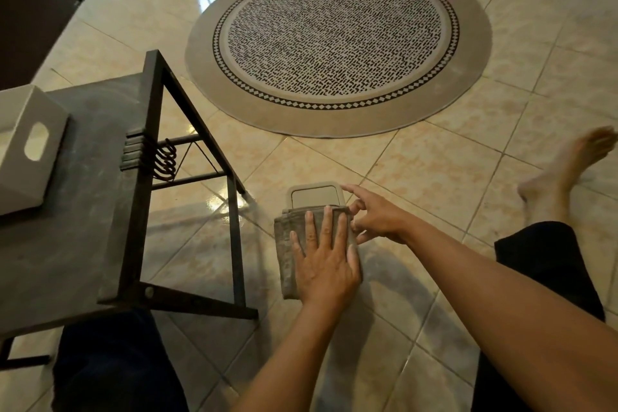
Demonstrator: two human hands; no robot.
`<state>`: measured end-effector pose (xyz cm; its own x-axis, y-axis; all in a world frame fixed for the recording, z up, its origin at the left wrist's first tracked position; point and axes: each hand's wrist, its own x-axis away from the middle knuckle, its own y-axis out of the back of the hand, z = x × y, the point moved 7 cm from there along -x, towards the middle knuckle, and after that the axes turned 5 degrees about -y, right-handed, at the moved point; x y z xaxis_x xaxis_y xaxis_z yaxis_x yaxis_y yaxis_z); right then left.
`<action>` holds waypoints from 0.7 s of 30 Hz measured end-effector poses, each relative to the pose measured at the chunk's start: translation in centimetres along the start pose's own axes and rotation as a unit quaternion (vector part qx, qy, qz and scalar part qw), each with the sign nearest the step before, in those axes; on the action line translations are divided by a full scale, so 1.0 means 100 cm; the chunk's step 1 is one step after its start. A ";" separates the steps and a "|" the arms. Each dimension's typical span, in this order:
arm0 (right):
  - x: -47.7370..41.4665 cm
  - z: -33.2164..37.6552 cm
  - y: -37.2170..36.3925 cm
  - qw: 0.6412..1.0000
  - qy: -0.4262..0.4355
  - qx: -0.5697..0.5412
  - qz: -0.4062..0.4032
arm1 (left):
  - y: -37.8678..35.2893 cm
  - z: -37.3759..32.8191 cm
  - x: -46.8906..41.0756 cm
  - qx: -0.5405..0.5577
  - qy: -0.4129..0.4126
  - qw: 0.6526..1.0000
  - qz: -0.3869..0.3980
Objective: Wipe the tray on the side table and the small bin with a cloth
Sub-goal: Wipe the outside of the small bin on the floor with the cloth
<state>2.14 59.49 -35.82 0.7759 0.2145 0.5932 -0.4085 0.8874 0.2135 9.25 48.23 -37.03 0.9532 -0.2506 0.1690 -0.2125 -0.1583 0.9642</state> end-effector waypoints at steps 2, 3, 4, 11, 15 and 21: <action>0.001 0.000 0.000 1.000 0.002 -0.006 0.001 | 0.005 0.005 -0.009 0.006 0.008 1.000 0.003; 0.001 0.000 0.000 1.000 0.004 -0.011 0.003 | 0.008 0.011 -0.011 0.015 0.012 1.000 0.000; 0.002 0.000 -0.001 1.000 0.005 -0.016 0.005 | 0.011 0.019 -0.011 0.030 0.011 0.999 -0.006; 0.001 -0.004 -0.003 0.998 -0.010 -0.037 0.043 | 0.010 0.037 0.004 0.014 -0.040 0.999 -0.024; 0.003 -0.006 -0.003 0.997 -0.020 -0.039 0.059 | 0.010 0.024 -0.004 -0.004 -0.015 1.000 -0.015; 0.004 -0.004 -0.004 0.998 -0.013 -0.035 0.056 | 0.013 0.019 -0.013 -0.007 -0.026 1.000 0.003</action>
<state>2.78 59.39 -35.99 0.7143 0.3039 0.6304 -0.4562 0.8853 0.0903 7.32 46.49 -36.42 0.9395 -0.3003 0.1646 -0.2150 -0.1429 0.9661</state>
